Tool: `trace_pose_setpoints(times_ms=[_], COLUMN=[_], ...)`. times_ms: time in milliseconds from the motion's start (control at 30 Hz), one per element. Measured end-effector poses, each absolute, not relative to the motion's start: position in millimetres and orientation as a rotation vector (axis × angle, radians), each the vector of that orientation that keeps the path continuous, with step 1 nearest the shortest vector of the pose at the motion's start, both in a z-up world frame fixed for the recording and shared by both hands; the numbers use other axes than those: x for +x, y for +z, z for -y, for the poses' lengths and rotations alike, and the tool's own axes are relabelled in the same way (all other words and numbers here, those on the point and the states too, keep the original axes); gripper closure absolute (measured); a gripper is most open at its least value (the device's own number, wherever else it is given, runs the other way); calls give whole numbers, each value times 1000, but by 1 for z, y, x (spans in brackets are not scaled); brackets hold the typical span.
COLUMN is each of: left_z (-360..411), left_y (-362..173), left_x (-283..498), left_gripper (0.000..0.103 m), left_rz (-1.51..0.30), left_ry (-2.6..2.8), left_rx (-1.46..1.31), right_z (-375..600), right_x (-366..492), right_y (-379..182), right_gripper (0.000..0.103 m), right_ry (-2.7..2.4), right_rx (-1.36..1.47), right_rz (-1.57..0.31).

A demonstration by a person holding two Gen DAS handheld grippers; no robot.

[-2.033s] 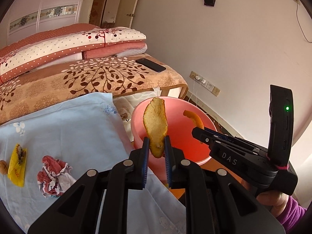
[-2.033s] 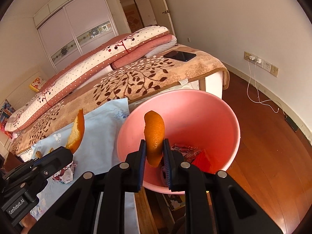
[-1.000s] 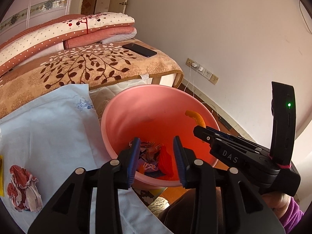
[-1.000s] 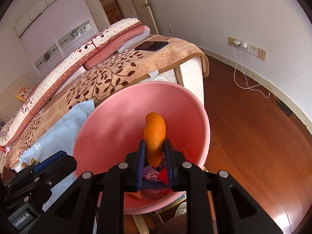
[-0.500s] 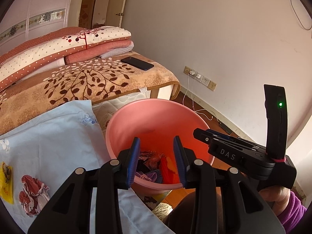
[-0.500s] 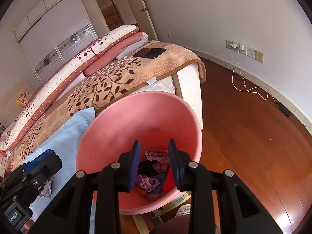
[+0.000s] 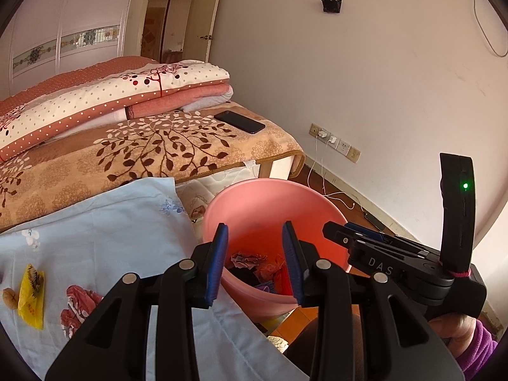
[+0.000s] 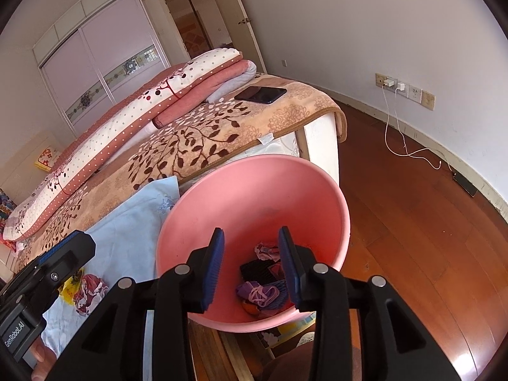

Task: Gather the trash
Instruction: 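Move both open tools back over the remaining items on the sheet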

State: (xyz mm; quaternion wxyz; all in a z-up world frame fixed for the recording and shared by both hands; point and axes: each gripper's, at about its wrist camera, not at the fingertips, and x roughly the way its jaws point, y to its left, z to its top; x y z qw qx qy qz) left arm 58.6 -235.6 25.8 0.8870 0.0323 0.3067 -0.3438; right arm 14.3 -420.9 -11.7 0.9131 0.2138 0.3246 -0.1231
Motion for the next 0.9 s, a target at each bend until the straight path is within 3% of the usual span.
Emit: trace_pose_setpoints(times_ms=[900], left_z=[103], left_y=[6], left_x=[37], left_gripper=[68], left_rz=[-662], left_ry=[-490], left_rx=[29], right_z=[285], right_x=[23], right_y=[-20], right_gripper=[56], right_ry=[-89], right_rx=[348], right_rz=[-723])
